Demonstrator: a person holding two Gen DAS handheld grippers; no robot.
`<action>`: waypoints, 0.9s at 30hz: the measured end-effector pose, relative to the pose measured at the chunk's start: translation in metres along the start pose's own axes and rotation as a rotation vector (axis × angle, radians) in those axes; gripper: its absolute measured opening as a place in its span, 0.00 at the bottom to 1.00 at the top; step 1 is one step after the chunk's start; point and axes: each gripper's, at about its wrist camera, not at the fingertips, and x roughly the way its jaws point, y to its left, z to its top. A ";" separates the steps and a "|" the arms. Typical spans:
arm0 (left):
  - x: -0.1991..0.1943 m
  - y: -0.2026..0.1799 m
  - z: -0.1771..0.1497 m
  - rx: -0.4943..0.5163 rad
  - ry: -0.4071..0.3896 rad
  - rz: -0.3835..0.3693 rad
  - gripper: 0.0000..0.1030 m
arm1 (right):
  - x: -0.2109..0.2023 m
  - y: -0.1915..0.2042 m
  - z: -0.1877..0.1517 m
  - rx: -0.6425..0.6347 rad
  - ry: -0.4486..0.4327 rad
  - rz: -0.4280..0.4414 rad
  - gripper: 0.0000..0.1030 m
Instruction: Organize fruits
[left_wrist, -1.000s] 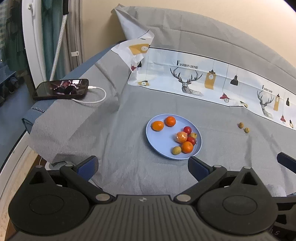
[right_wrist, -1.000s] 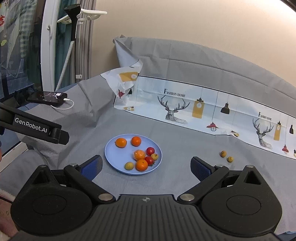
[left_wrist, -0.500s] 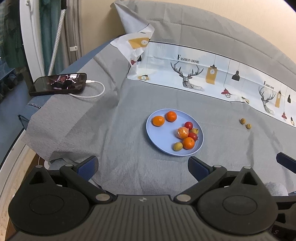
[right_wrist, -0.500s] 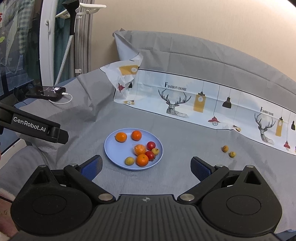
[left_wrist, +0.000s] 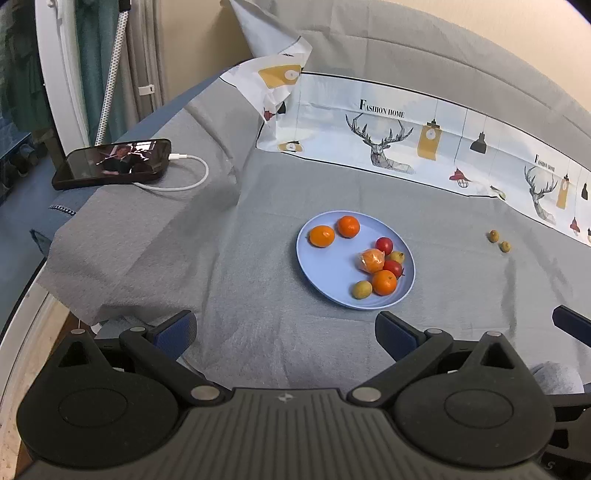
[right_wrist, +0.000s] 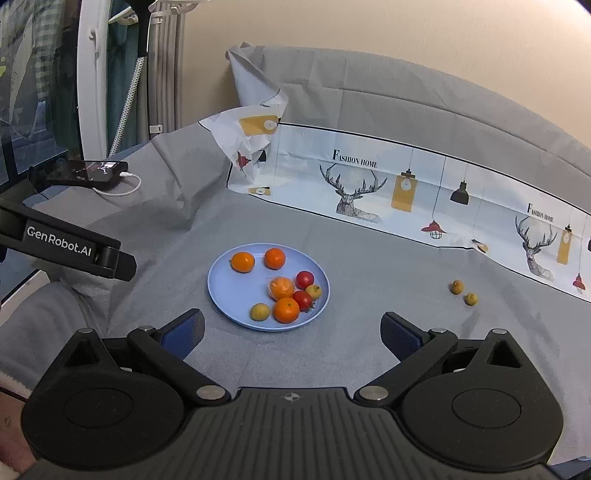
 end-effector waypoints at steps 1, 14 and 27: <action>0.001 -0.001 0.001 0.004 0.001 0.001 1.00 | 0.001 0.000 0.000 0.000 0.002 0.000 0.98; 0.016 -0.012 0.007 0.042 0.024 0.019 1.00 | 0.016 -0.008 0.000 0.011 0.034 -0.003 0.98; 0.047 -0.040 0.026 0.063 0.103 -0.016 1.00 | 0.041 -0.036 -0.006 0.085 0.088 -0.029 0.98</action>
